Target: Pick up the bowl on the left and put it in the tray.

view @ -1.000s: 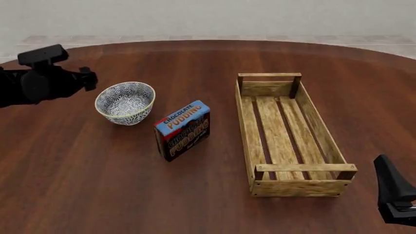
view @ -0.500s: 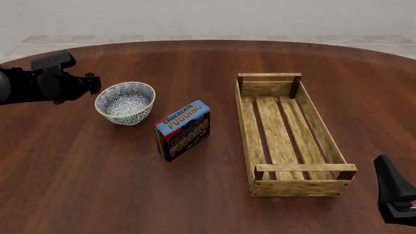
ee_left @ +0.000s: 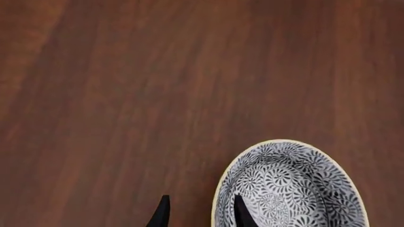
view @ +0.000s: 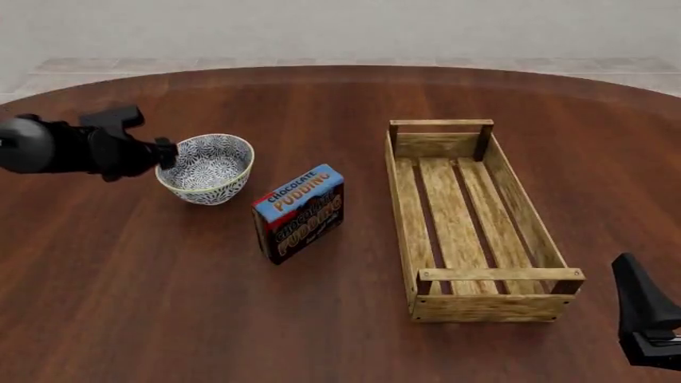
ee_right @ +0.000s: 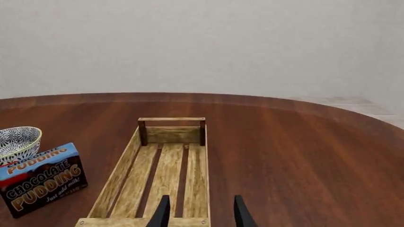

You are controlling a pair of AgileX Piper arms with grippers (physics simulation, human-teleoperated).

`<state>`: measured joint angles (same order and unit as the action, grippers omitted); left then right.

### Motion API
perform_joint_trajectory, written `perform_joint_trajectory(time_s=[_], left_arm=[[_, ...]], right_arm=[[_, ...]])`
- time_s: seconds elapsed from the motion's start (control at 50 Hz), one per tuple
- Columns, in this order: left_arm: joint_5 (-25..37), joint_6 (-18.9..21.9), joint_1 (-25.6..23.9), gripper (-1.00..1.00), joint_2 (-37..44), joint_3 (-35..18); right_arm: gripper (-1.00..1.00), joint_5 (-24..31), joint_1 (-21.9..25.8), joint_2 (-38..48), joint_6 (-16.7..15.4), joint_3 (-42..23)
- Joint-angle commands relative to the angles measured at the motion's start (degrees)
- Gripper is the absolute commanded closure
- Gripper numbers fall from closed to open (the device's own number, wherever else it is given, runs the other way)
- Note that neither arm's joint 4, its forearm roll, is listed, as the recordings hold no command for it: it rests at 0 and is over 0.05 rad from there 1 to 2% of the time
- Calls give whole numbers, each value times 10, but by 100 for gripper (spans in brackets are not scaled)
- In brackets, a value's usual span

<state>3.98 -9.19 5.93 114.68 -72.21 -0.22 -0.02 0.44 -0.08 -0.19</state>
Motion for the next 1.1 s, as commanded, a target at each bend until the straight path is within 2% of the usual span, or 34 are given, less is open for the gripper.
perform_joint_trajectory(time_s=[0.02,0.2,0.42,0.44,0.48,0.6,0.76,0.8,0.94,0.96,1.06,1.08,1.1], left_arm=[[12,16,-2,-100,35,-24],[23,30,-9,-100,63,-42],[28,19,-21,-100,66,-46],[23,9,-26,100,63,-39],[17,18,-15,100,56,-36],[12,-2,-26,100,34,-20],[-27,3,-22,100,-49,45],[-35,-12,-25,100,-69,65],[-68,-24,-11,100,-138,123],[-71,-39,-11,100,-151,134],[-87,-34,-2,100,-201,169],[-119,-71,-8,100,-231,199],[-118,-75,-35,100,-240,209]], right_arm=[[-100,0,0,0,0,0],[-100,0,0,0,0,0],[-100,0,0,0,0,0],[-100,0,0,0,0,0],[-100,0,0,0,0,0],[-100,0,0,0,0,0],[-100,0,0,0,0,0],[-100,0,0,0,0,0],[-100,0,0,0,0,0],[-100,0,0,0,0,0],[-100,0,0,0,0,0],[-100,0,0,0,0,0],[-100,0,0,0,0,0]])
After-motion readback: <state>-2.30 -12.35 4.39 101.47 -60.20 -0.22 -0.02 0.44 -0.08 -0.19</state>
